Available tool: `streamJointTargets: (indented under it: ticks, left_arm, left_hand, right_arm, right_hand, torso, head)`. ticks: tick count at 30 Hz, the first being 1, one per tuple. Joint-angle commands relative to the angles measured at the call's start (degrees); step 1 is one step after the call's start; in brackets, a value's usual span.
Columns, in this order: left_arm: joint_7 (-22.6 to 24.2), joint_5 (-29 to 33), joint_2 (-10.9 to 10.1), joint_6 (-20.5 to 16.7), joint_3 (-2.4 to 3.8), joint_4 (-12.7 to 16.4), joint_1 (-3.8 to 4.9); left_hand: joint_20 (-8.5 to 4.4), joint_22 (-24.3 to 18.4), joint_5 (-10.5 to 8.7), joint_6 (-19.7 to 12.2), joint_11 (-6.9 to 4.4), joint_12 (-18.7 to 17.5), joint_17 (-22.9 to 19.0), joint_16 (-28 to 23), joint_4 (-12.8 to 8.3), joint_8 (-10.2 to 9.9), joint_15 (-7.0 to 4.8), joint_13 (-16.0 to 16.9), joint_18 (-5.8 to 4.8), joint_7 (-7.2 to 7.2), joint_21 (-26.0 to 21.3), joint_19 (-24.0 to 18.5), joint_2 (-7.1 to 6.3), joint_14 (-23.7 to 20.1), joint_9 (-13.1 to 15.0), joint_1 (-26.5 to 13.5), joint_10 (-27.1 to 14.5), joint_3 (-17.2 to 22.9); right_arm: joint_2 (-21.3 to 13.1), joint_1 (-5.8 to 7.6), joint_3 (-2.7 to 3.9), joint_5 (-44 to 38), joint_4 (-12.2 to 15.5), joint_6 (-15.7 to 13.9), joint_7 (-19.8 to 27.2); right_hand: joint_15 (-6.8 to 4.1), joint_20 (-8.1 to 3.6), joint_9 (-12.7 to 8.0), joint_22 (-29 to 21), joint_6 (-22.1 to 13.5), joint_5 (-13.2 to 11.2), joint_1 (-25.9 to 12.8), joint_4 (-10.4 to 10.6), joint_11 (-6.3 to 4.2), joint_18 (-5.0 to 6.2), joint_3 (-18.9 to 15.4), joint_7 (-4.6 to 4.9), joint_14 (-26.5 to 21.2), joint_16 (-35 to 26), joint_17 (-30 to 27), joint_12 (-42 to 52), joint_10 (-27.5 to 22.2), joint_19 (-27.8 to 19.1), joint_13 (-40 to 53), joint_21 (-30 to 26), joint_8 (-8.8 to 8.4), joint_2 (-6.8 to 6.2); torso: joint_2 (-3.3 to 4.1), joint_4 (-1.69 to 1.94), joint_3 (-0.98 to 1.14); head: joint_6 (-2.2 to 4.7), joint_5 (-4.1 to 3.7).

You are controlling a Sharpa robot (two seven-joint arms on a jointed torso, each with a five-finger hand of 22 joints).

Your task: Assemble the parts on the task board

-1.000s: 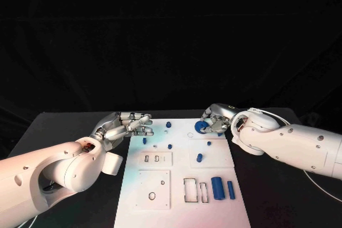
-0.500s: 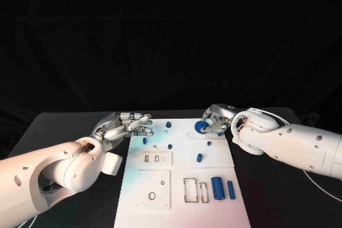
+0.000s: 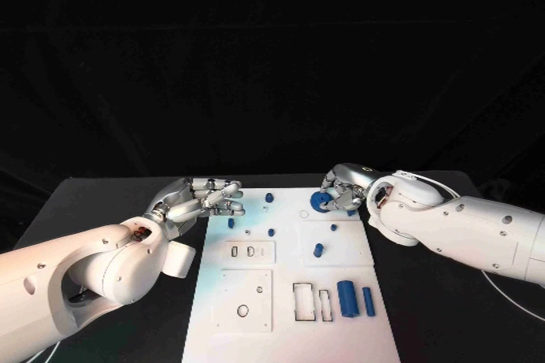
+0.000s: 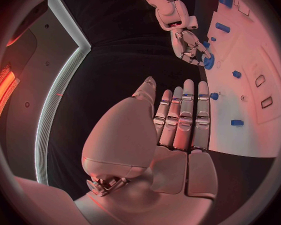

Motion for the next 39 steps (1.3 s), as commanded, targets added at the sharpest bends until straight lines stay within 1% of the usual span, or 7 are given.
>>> streamJointTargets:
  ticks: [1,6,9,20,26,32,39]
  left_arm:
    - [0.2,0.1,0.1,1.1,0.05,0.0,0.07]
    - [0.1,0.1,0.0,1.1,0.05,0.0,0.07]
    - [0.1,0.1,0.0,1.1,0.05,0.0,0.07]
    - [0.1,0.1,0.2,1.0,0.05,-0.1,0.07]
    - [0.1,0.1,0.3,1.0,0.05,-0.2,0.07]
    - [0.1,0.1,0.4,1.1,0.05,-0.2,0.06]
    - [0.0,0.1,0.5,1.1,0.05,-0.2,0.07]
  left_hand:
    - [0.04,-0.1,0.19,-0.1,0.16,-0.4,0.1,-0.4,-0.3,-0.4,0.11,-0.1,0.27,0.44,0.0,0.2,0.21,-0.4,-0.1,0.5,-0.3,0.0]
    - [0.04,-0.1,0.19,-0.1,0.17,-0.4,0.1,-0.4,-0.3,-0.4,0.11,-0.1,0.27,0.45,0.0,0.2,0.22,-0.4,-0.1,0.5,-0.3,0.0]
    - [0.04,-0.1,0.19,-0.1,0.17,-0.4,0.1,-0.4,-0.3,-0.4,0.11,-0.1,0.27,0.45,0.0,0.2,0.22,-0.4,-0.1,0.5,-0.3,0.0]
    - [0.04,-0.1,0.19,-0.1,0.17,-0.4,0.1,-0.5,-0.4,-0.4,0.11,-0.1,0.27,0.45,0.0,0.2,0.26,-0.4,-0.1,0.6,-0.3,0.0]
    - [0.04,-0.1,0.19,-0.1,0.17,-0.4,0.1,-0.5,-0.4,-0.4,0.11,-0.1,0.27,0.45,0.0,0.2,0.26,-0.4,-0.1,0.6,-0.3,0.0]
    - [0.04,-0.1,0.19,-0.1,0.17,-0.4,0.1,-0.5,-0.4,-0.4,0.11,-0.1,0.27,0.45,0.0,0.2,0.26,-0.4,-0.1,0.6,-0.3,0.0]
    - [0.04,-0.1,0.19,-0.1,0.17,-0.4,0.1,-0.5,-0.4,-0.4,0.11,-0.1,0.27,0.45,0.0,0.2,0.26,-0.4,-0.1,0.6,-0.3,0.0]
  right_arm:
    - [-0.1,-0.40,-0.29,-1.8,0.3,-1.6,0.2]
    - [0.1,-0.39,-0.27,-2.6,1.3,-4.2,0.6]
    - [0.5,-0.21,-0.26,-3.9,2.4,-5.3,0.7]
    - [4.3,0.45,-0.23,-11.1,6.1,-7.5,0.3]
    - [7.3,0.44,-0.28,-12.7,5.4,-8.0,-0.3]
    - [10.3,-0.03,-0.56,-12.7,3.1,-7.9,-0.2]
    - [12.8,-0.98,-0.74,-12.7,1.2,-7.4,-0.1]
  right_hand:
    - [-0.56,-0.62,2.5,8.7,3.3,0.7,0.4,-0.7,-0.54,-0.80,1.3,-2.77,5.2,0.4,11.8,0.4,0.3,1.5,3.0,0.4,1.56,0.36]
    - [-0.68,-0.79,2.8,8.8,3.2,1.4,-0.2,-0.5,-0.62,-0.84,1.8,-2.82,5.2,0.5,12.0,0.4,0.4,1.6,3.1,0.5,1.45,0.09]
    - [-0.71,-0.86,3.0,9.0,3.1,2.0,-0.6,-0.5,-0.64,-0.89,2.1,-2.83,5.3,0.6,12.1,0.3,0.4,1.7,3.1,0.6,1.35,-0.18]
    - [-0.74,-0.93,3.3,9.7,3.0,2.8,-0.6,-0.9,-0.64,-1.08,3.2,-2.78,5.4,0.8,12.5,0.0,0.2,2.2,2.8,1.2,1.01,-0.78]
    - [-0.72,-0.93,3.4,9.8,2.9,2.8,-0.8,-0.8,-0.61,-1.10,3.3,-2.74,5.4,0.9,12.5,-0.1,0.1,2.2,2.7,1.2,0.91,-0.85]
    - [-0.69,-0.91,3.4,9.9,2.9,2.8,-1.0,-0.8,-0.57,-1.12,3.5,-2.69,5.4,0.9,12.6,-0.3,0.0,2.3,2.6,1.3,0.73,-0.93]
    - [-0.62,-0.88,3.5,9.8,2.6,2.7,-1.4,-0.7,-0.47,-1.09,3.9,-2.57,5.4,0.9,12.6,-0.4,-0.1,2.2,2.5,1.2,0.37,-1.13]
  torso:
    - [0.00,0.00,0.00]
    - [-0.05,-0.11,0.00]
    - [0.00,0.04,-0.03]
    - [0.09,0.14,-0.01]
    - [0.08,0.13,-0.09]
    - [0.13,0.05,-0.12]
    - [0.08,-0.03,0.00]
  head:
    - [-0.02,0.08]
    - [0.06,0.44]
    - [0.06,0.34]
    - [0.15,0.64]
    - [0.12,0.71]
    - [-0.16,0.67]
    - [-0.26,1.01]
